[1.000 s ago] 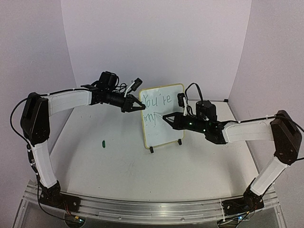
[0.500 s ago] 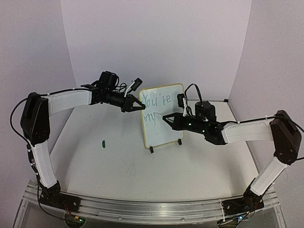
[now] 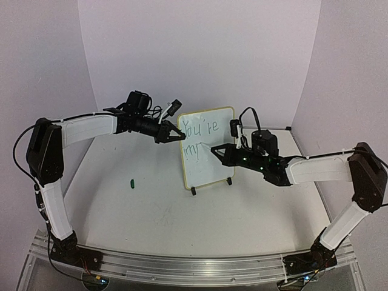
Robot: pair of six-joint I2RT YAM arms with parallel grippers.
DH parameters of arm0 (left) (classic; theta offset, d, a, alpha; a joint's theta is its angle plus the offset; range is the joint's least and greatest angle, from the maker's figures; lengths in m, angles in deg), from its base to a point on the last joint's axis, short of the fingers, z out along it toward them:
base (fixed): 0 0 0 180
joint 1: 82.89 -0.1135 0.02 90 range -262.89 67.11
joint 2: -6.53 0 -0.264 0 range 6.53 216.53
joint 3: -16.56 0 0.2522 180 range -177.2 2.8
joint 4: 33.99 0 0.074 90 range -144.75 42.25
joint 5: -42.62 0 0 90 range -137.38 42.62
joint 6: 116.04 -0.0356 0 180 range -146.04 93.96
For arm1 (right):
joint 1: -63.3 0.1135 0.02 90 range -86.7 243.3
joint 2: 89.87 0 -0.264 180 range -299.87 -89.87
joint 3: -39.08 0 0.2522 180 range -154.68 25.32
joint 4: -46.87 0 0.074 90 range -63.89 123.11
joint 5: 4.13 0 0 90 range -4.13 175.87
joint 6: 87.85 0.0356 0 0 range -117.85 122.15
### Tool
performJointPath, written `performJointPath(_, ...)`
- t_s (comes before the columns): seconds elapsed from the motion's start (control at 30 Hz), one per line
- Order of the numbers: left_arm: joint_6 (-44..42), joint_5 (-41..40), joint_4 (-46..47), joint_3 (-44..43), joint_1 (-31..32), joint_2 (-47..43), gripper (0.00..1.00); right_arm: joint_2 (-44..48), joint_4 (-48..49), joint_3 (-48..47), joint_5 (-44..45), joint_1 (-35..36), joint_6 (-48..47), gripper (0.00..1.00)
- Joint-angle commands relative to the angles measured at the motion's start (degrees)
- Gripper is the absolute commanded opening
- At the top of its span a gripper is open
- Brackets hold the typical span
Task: Write a sentence on the whiteboard
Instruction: Pick up the sentence from the whiteboard.
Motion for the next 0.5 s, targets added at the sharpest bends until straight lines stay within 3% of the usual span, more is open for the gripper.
performJointPath(0.0,-2.05,0.93,-5.63,-0.81,1.43,0.62,0.00,-1.06,-0.75,0.08,-0.75,-0.43,0.29,0.00)
performJointPath(0.47,-2.03,0.98,-5.69,-0.87,1.42,0.74,0.00,-2.68,-0.42,-0.63,-3.28,-0.15,0.44,0.00)
